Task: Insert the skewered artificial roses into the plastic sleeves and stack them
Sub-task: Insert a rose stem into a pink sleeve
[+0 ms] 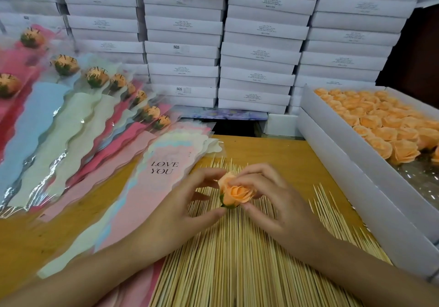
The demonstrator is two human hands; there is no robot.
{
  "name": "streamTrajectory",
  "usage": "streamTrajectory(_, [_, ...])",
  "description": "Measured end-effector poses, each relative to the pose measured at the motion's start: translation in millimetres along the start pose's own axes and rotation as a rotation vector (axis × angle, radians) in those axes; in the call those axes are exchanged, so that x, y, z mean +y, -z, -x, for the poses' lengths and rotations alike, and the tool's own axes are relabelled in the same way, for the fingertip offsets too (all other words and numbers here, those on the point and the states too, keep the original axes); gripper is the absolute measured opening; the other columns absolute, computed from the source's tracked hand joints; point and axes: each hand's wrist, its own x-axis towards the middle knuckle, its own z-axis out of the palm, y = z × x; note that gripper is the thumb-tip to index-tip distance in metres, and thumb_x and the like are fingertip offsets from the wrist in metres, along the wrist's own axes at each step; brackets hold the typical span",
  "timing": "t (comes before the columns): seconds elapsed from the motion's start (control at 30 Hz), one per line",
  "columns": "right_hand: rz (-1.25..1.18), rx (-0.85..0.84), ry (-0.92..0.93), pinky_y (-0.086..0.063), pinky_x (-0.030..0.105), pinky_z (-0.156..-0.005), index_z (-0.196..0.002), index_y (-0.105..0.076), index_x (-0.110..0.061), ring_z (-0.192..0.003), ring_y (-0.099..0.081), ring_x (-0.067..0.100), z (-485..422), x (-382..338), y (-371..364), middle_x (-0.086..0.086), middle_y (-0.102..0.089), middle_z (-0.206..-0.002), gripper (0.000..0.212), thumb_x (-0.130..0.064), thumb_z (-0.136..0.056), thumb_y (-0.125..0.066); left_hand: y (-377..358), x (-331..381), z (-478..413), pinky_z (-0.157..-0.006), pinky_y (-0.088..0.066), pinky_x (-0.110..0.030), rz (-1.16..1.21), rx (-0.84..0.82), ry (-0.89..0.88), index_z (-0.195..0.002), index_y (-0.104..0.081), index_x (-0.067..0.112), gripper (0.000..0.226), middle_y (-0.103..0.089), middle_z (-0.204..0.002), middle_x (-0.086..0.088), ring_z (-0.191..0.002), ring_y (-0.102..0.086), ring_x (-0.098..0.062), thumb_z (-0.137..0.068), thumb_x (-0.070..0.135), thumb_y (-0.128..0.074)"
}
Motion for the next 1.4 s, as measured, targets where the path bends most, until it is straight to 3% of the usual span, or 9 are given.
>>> streamTrajectory(0.17, [-0.024, -0.01, 0.011, -0.037, 0.009, -0.091, -0.123, -0.055, -0.035, -0.115, -0.05, 0.0, -1, -2, -1, -0.024, -0.051, -0.12, 0.029, -0.033, -0.093, -0.053, -2, -1, 0, -0.088, -0.052, -0.029, 0.113, -0.042, 0.075, -0.116, -0.062, 0.039, 0.036, -0.065, -0.117, 0.007, -0.108, -0.061, -0.019, -0.081, 0.036, -0.07])
streamTrajectory(0.33, [0.055, 0.091, -0.06, -0.036, 0.008, -0.094, -0.125, -0.043, -0.045, -0.114, -0.051, -0.002, 1, 2, -1, -0.029, -0.05, -0.118, 0.042, -0.039, -0.088, -0.061, -2, 0, -3, -0.084, -0.052, -0.031, 0.291, 0.069, 0.186, -0.109, -0.066, 0.018, 0.035, -0.071, -0.105, -0.004, -0.096, -0.065, -0.021, -0.075, 0.018, -0.074])
streamTrajectory(0.47, [0.148, 0.139, -0.192, -0.035, 0.016, -0.07, -0.121, -0.04, -0.047, -0.081, -0.051, 0.002, 2, 12, 1, -0.016, -0.049, -0.084, 0.046, -0.036, -0.085, -0.066, 6, 0, -5, -0.085, -0.051, -0.032, 0.597, 0.182, 0.319, -0.121, -0.057, 0.01, 0.049, -0.07, -0.106, -0.014, -0.096, -0.063, -0.025, -0.075, 0.012, -0.075])
streamTrajectory(0.6, [0.157, 0.041, -0.287, -0.029, 0.016, -0.065, -0.117, -0.039, -0.044, -0.067, -0.05, 0.002, 3, 16, -1, -0.007, -0.047, -0.066, 0.037, -0.045, -0.088, -0.062, 9, 1, -8, -0.072, -0.059, -0.026, 0.893, 0.278, 0.389, -0.126, -0.05, 0.007, 0.053, -0.069, -0.097, -0.015, -0.088, -0.069, -0.026, -0.075, 0.004, -0.065])
streamTrajectory(0.67, [0.169, -0.001, -0.302, -0.029, 0.016, -0.069, -0.117, -0.039, -0.043, -0.064, -0.051, 0.003, 4, 15, -2, -0.007, -0.047, -0.062, 0.036, -0.05, -0.087, -0.058, 9, 2, -8, -0.071, -0.059, -0.026, 0.906, 0.263, 0.387, -0.124, -0.05, 0.007, 0.05, -0.069, -0.096, -0.013, -0.091, -0.069, -0.027, -0.077, 0.004, -0.063])
streamTrajectory(0.8, [0.215, -0.064, -0.329, -0.039, 0.021, -0.085, -0.115, -0.04, -0.043, -0.063, -0.053, 0.003, 4, 13, -2, -0.008, -0.048, -0.058, 0.033, -0.052, -0.088, -0.055, 8, 2, -6, -0.086, -0.056, -0.033, 0.881, 0.242, 0.395, -0.131, -0.047, 0.003, 0.055, -0.066, -0.105, -0.016, -0.1, -0.066, -0.033, -0.078, 0.007, -0.063])
streamTrajectory(0.93, [0.265, -0.091, -0.33, -0.036, 0.021, -0.096, -0.13, -0.038, -0.041, -0.063, -0.053, 0.007, 3, 11, -1, -0.007, -0.048, -0.06, 0.04, -0.04, -0.093, -0.053, 7, 2, -6, -0.077, -0.057, -0.027, 0.853, 0.233, 0.388, -0.132, -0.046, 0.002, 0.059, -0.067, -0.103, -0.014, -0.095, -0.067, -0.03, -0.076, 0.009, -0.064])
streamTrajectory(1.1, [0.239, -0.084, -0.342, -0.03, 0.01, -0.081, -0.136, -0.035, -0.042, -0.071, -0.054, 0.007, 4, 10, 0, -0.006, -0.049, -0.061, 0.048, -0.027, -0.093, -0.052, 6, 2, -7, -0.071, -0.058, -0.024, 0.84, 0.228, 0.386, -0.129, -0.048, 0.003, 0.058, -0.067, -0.101, -0.012, -0.09, -0.067, -0.027, -0.074, 0.011, -0.066])
streamTrajectory(1.4, [0.111, -0.03, -0.348, -0.038, 0.017, -0.062, -0.134, -0.038, -0.039, -0.059, -0.05, 0.005, 5, 16, 0, -0.01, -0.051, -0.062, 0.053, -0.017, -0.091, -0.057, 5, 0, -7, -0.066, -0.057, -0.023, 0.823, 0.239, 0.39, -0.119, -0.056, 0.009, 0.046, -0.07, -0.1, -0.008, -0.086, -0.07, -0.024, -0.075, 0.012, -0.065])
